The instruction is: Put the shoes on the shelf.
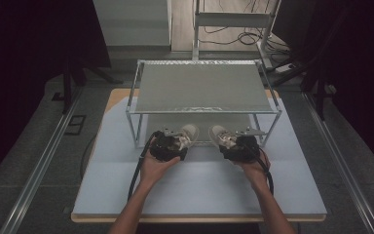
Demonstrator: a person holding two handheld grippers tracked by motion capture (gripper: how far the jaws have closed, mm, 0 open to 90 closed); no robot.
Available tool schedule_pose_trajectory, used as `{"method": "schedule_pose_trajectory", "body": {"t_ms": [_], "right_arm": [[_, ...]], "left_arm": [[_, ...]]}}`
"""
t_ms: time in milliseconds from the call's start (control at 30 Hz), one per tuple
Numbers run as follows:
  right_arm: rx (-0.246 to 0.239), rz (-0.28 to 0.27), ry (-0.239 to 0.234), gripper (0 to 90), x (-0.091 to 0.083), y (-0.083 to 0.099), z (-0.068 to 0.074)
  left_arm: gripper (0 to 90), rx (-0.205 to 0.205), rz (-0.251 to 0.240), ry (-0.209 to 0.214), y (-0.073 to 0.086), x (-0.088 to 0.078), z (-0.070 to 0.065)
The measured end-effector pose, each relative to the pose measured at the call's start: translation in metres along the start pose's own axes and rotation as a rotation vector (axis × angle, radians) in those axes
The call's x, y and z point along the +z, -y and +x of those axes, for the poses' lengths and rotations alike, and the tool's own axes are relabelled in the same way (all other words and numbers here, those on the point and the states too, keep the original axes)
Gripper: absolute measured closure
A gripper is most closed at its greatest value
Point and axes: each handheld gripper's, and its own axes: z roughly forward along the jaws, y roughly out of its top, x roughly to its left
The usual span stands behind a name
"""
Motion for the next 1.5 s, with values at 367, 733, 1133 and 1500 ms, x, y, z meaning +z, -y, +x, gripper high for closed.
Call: {"method": "schedule_pose_trajectory", "body": {"t_ms": [367,733,1133,1500], "right_arm": [[0.014,-0.002,0.002,27.7,0.01,-0.005,0.003],[0.023,-0.007,0.019,27.7,0.023,-0.018,0.007],[0.052,0.018,0.062,27.5,0.047,-0.014,0.004],[0.052,0.039,0.079,26.8,0.062,-0.012,0.005]], "left_arm": [[29.4,-0.009,0.007,0.001,-0.006,0.009,0.003],[29.4,0.013,0.022,-0.005,-0.015,0.024,0.01],[29.3,-0.028,0.035,-0.02,-0.02,0.046,0.009],[28.3,0.011,0.041,-0.03,-0.02,0.054,0.01]]}}
